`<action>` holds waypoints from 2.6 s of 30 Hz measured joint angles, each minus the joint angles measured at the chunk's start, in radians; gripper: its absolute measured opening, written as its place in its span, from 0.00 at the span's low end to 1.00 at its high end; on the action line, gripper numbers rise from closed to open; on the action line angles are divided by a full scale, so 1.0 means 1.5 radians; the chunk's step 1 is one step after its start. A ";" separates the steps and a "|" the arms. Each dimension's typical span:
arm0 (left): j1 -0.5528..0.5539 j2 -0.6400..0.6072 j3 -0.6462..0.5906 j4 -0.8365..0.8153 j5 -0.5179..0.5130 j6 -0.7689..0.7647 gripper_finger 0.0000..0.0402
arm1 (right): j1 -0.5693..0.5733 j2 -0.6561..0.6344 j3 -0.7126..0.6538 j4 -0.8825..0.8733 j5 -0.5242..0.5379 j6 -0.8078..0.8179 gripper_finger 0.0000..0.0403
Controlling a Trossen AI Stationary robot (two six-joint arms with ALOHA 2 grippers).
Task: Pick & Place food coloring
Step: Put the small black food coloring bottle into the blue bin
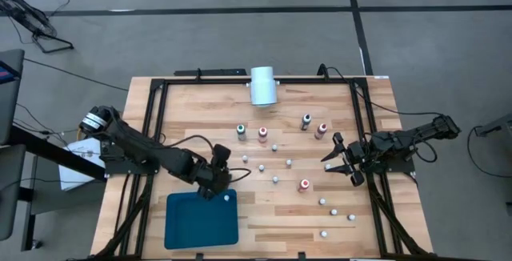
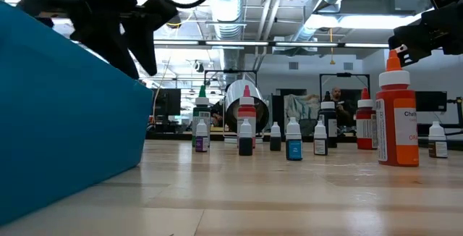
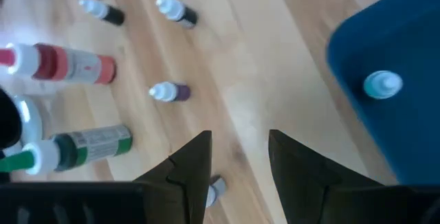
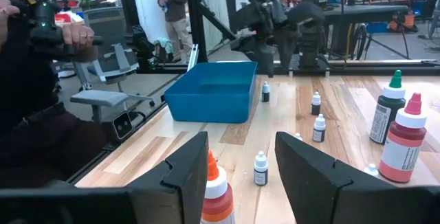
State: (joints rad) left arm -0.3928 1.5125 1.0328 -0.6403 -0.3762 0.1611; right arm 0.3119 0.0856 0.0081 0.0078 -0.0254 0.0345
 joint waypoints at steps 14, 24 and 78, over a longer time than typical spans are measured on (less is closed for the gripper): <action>0.066 -0.011 0.000 0.078 0.002 -0.023 0.34 | 0.000 0.000 0.000 0.000 0.000 0.000 0.39; 0.072 -0.011 0.000 0.072 0.002 -0.018 0.34 | 0.000 0.000 0.000 0.000 0.000 0.000 0.39; 0.241 0.041 -0.102 0.006 0.195 -0.014 0.34 | 0.000 -0.001 0.000 0.000 0.000 0.000 0.39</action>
State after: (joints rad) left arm -0.0311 1.5738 0.8797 -0.6319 -0.0834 0.1396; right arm 0.3115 0.0849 0.0078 0.0082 -0.0250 0.0345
